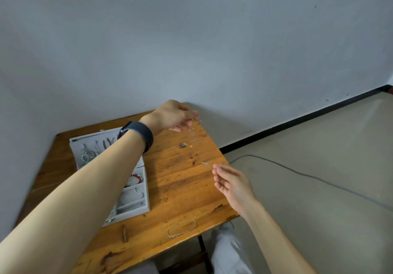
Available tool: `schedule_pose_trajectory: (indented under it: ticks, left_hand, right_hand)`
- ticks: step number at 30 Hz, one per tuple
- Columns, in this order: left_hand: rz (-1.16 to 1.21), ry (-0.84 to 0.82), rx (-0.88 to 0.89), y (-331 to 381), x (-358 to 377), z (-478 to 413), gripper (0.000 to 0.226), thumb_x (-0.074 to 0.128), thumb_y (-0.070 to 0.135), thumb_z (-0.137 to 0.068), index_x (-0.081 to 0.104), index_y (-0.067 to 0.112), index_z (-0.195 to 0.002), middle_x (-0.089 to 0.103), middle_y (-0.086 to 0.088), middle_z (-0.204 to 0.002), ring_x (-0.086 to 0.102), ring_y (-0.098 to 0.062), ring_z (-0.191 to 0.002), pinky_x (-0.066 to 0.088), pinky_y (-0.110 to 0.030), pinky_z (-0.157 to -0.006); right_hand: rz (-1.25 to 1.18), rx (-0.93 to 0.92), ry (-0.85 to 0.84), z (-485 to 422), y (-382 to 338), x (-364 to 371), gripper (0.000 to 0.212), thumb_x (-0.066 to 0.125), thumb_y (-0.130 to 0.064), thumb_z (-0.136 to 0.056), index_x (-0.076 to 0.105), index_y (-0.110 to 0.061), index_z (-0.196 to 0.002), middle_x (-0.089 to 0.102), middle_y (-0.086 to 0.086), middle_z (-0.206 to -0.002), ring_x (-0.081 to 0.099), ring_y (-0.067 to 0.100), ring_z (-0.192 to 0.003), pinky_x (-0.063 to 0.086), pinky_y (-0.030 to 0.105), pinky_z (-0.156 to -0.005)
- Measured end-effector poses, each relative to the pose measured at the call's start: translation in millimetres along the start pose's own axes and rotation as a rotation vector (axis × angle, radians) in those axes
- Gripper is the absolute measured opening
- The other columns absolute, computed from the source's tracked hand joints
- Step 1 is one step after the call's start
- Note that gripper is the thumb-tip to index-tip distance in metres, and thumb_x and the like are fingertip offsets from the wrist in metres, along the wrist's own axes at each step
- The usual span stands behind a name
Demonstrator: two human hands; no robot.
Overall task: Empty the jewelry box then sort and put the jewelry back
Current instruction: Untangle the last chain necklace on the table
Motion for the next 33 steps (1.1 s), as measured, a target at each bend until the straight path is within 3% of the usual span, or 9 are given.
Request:
schedule_pose_trajectory:
  ticks: [4, 9, 14, 19, 23, 28, 33]
  left_hand:
    - [-0.037, -0.054, -0.018, -7.8, 1.5, -18.6, 0.021, 0.065, 0.035, -0.096, 0.075, 0.017, -0.097, 0.063, 0.008, -0.063, 0.063, -0.008, -0.063, 0.056, -0.032, -0.082]
    - [-0.079, -0.069, -0.024, -7.5, -7.0, -36.6, 0.02, 0.064, 0.035, -0.097, 0.075, 0.019, -0.092, 0.063, 0.009, -0.061, 0.063, -0.008, -0.063, 0.055, -0.03, -0.078]
    - [-0.022, -0.077, -0.027, -13.9, -10.5, -51.4, 0.02, 0.065, 0.036, -0.096, 0.076, 0.02, -0.092, 0.063, 0.007, -0.063, 0.062, -0.01, -0.065, 0.054, -0.032, -0.081]
    - [-0.03, -0.101, -0.025, -17.5, -4.2, -56.7, 0.023, 0.063, 0.038, -0.097, 0.077, 0.02, -0.097, 0.063, 0.007, -0.064, 0.061, -0.006, -0.063, 0.052, -0.031, -0.081]
    - [-0.035, -0.083, -0.034, -24.1, -3.9, -61.3, 0.023, 0.062, 0.039, -0.097, 0.078, 0.022, -0.096, 0.063, 0.006, -0.062, 0.061, -0.004, -0.063, 0.049, -0.03, -0.079]
    - [-0.032, -0.102, -0.052, -32.0, -6.3, -67.4, 0.022, 0.063, 0.04, -0.096, 0.077, 0.023, -0.097, 0.064, 0.005, -0.064, 0.064, -0.008, -0.067, 0.052, -0.032, -0.081]
    - [0.026, -0.069, -0.063, -42.5, -10.8, -71.8, 0.022, 0.063, 0.037, -0.097, 0.076, 0.019, -0.098, 0.067, 0.003, -0.067, 0.066, -0.007, -0.069, 0.053, -0.031, -0.083]
  right_hand:
    - [0.064, 0.017, 0.01, -22.5, 0.6, 4.3, 0.018, 0.066, -0.01, -0.094, 0.072, -0.008, -0.111, 0.069, 0.009, -0.098, 0.065, 0.018, -0.084, 0.054, 0.031, -0.08]
    - [0.23, -0.012, -0.004, -54.6, 1.0, 20.9, 0.038, 0.064, -0.02, -0.095, 0.058, -0.019, -0.132, 0.062, 0.002, -0.128, 0.062, 0.018, -0.115, 0.052, 0.034, -0.093]
    - [-0.211, 0.164, 0.007, -81.9, 2.6, 41.1, 0.042, 0.06, -0.037, -0.097, 0.049, -0.021, -0.135, 0.056, 0.02, -0.132, 0.065, 0.033, -0.114, 0.049, 0.048, -0.103]
    - [-0.402, 0.272, -0.031, -94.5, 10.8, 48.3, 0.055, 0.046, -0.05, -0.101, 0.054, -0.005, -0.133, 0.068, 0.024, -0.121, 0.07, 0.035, -0.108, 0.047, 0.047, -0.105]
    - [-0.41, 0.27, -0.048, -98.5, 14.6, 50.3, 0.054, 0.042, -0.046, -0.103, 0.061, 0.0, -0.127, 0.07, 0.02, -0.119, 0.067, 0.034, -0.115, 0.047, 0.044, -0.106]
    - [-0.425, 0.252, -0.055, -107.7, 14.7, 48.5, 0.049, 0.046, -0.04, -0.102, 0.065, 0.001, -0.123, 0.07, 0.019, -0.115, 0.067, 0.03, -0.103, 0.048, 0.043, -0.105]
    - [-0.362, 0.205, -0.036, -116.1, 10.4, 43.2, 0.029, 0.062, -0.017, -0.097, 0.067, -0.001, -0.121, 0.071, 0.015, -0.115, 0.068, 0.027, -0.107, 0.053, 0.039, -0.1]
Point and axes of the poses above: each hand's wrist, its own z-axis away from the middle knuckle, its own x-axis out of the palm, y = z × x, the point moved 2 cm from there along -z, towards the middle knuckle
